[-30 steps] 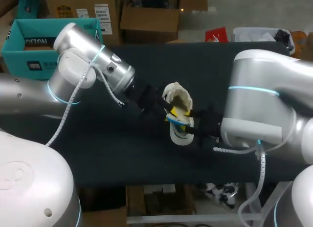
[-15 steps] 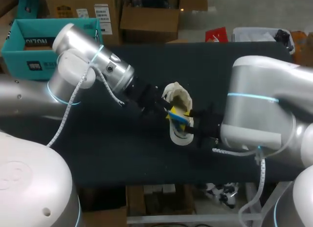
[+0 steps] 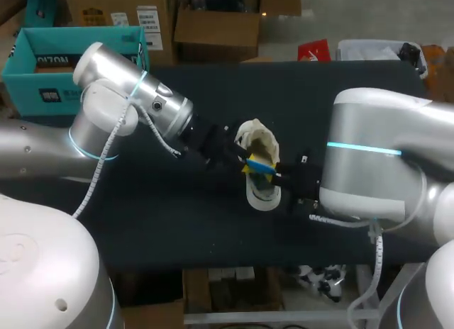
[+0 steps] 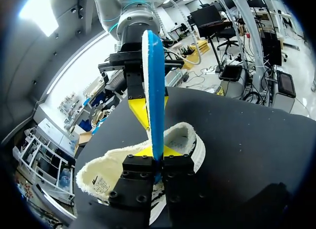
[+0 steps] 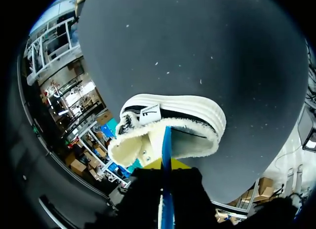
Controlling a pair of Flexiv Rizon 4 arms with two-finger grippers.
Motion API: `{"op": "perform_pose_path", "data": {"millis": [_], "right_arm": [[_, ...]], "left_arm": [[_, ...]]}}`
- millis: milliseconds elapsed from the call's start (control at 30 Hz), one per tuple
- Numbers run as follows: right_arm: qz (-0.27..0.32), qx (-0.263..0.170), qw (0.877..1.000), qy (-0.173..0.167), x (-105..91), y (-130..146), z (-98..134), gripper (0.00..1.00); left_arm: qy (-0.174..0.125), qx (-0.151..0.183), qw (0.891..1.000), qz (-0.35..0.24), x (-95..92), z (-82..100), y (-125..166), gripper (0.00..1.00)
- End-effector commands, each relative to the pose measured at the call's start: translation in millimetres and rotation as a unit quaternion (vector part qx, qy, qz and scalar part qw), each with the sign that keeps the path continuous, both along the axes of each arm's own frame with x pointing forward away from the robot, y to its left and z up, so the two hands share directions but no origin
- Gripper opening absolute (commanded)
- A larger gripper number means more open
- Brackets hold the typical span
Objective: Open the shoe tongue, take the insole out of the shoe, put the insole back into the shoe, and pack the shoe into the shoebox
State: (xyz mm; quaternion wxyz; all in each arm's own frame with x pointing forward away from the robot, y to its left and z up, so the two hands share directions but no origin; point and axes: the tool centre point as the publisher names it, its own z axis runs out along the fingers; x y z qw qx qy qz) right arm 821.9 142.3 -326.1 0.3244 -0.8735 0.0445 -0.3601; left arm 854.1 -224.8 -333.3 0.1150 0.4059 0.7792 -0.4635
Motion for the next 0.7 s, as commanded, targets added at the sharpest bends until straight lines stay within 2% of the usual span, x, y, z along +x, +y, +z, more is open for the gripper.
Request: {"op": "perform_pose_path", "data": {"millis": [33,233,467,567,600,700], "right_arm": [[-0.006,-0.007,1.000,0.004,11.1,6,-8,0.00],[-0.006,-0.017,1.000,0.021,22.8,7,-17,0.00],[-0.012,-0.018,0.999,0.031,28.9,3,-22,0.00],[-0.014,-0.019,0.999,0.033,28.9,3,-22,0.00],[-0.018,-0.021,0.999,0.035,27.8,2,-21,0.00],[-0.021,-0.021,0.999,0.036,25.2,-1,-21,0.00]], "left_arm": [[-0.005,0.002,1.000,0.011,-1.2,-3.2,-1,0.00],[-0.001,0.008,1.000,0.025,9.2,-9.1,-1,0.00],[0.026,-0.001,0.999,0.032,19.7,-16.5,-3,0.00],[0.028,-0.003,0.999,0.031,18.6,-16.3,-3,0.15],[0.028,-0.004,0.999,0.030,16.2,-15.2,-2,0.24],[0.026,-0.006,0.999,0.027,12.9,-11.7,2,0.33]]}}
